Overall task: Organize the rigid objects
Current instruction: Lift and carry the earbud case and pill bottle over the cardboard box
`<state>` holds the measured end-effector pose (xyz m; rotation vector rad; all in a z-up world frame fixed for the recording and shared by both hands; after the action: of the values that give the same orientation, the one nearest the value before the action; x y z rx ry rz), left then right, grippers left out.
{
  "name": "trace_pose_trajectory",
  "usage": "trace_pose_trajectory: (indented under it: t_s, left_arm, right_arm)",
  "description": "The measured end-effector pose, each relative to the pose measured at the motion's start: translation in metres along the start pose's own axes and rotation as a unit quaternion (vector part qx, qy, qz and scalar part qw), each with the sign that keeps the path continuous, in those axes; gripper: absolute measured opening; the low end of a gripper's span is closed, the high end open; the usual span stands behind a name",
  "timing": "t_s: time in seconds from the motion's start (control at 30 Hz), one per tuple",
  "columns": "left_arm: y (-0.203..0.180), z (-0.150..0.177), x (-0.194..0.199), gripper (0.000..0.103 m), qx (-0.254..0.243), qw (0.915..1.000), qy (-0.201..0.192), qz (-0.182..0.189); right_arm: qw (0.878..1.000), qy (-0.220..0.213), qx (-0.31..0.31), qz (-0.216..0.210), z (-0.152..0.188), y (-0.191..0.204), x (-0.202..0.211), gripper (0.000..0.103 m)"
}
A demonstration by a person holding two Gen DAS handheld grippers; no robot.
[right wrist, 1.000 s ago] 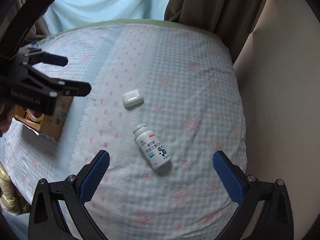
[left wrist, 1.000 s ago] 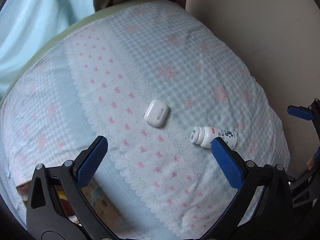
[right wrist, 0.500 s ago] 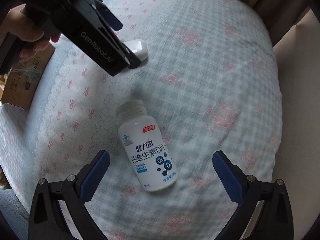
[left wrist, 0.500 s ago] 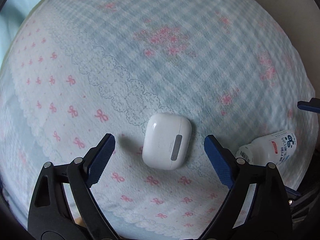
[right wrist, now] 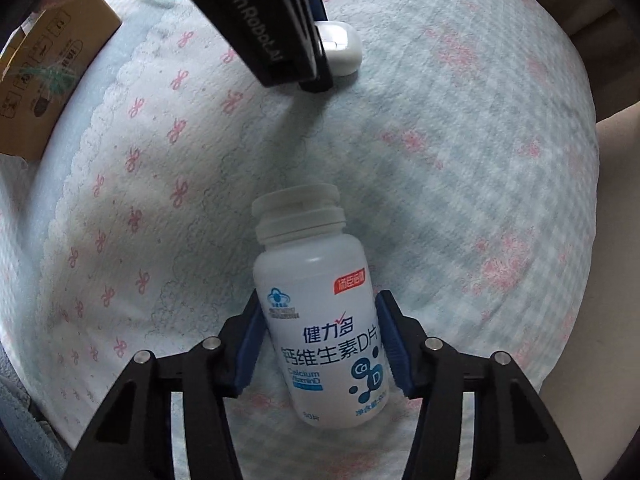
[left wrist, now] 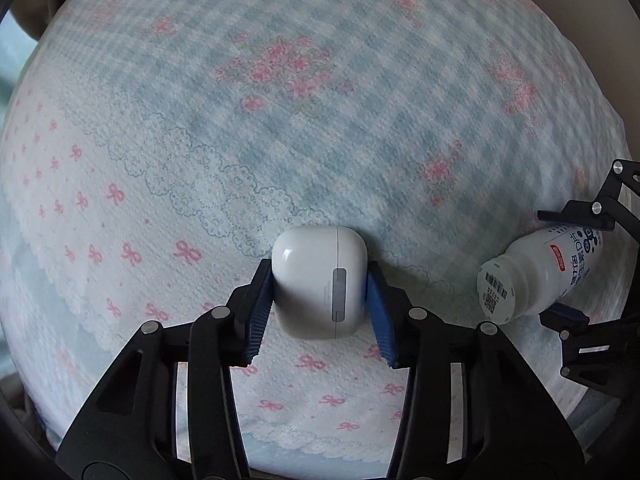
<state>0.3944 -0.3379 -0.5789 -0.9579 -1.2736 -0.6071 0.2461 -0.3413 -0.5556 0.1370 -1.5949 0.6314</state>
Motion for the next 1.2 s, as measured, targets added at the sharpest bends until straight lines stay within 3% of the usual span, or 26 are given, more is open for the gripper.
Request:
trace_pose_trajectory:
  t_s: [0.3, 0.5, 0.63, 0.8, 1.03, 1.2]
  left_arm:
    - [-0.005, 0.003, 0.015, 0.041, 0.019, 0.9998, -0.009, -0.001]
    - [-0.015, 0.006, 0.045, 0.041, 0.037, 0.9987, -0.035, 0.003]
    - [-0.025, 0.008, 0.074, 0.041, 0.051, 0.9969, -0.058, 0.011]
    - [-0.046, 0.019, 0.127, 0.041, 0.068, 0.9931, -0.094, 0.018]
    - [-0.068, 0.054, 0.216, 0.041, 0.105, 0.9799, -0.167, 0.027]
    - [-0.078, 0.089, 0.273, 0.041, 0.143, 0.9632, -0.226, 0.031]
  right_arm:
    - [1.000, -0.006, -0.016, 0.001, -0.006, 0.001, 0.004, 0.050]
    - [0.998, -0.010, -0.057, -0.002, 0.005, -0.024, 0.023, 0.049]
    - [0.994, -0.010, -0.104, -0.016, 0.010, -0.039, 0.043, 0.049]
    - [0.980, -0.013, -0.193, -0.048, 0.020, -0.071, 0.081, 0.049]
    - [0.951, -0.054, -0.294, -0.076, 0.029, -0.110, 0.160, 0.049]
    - [0.944, -0.097, -0.307, -0.078, 0.022, -0.120, 0.226, 0.049]
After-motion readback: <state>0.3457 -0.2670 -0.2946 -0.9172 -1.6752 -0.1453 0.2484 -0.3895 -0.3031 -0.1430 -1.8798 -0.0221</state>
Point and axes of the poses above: each gripper's, at about its wrist camera, not at the fingertips, and x roughly against the way its jaws point, y to its left, z to its underside, the point moved 6 cm from there along -x, roughly the way its jaws point, and after that the axes turned 14 degrees about z, right-handed, at the moved point
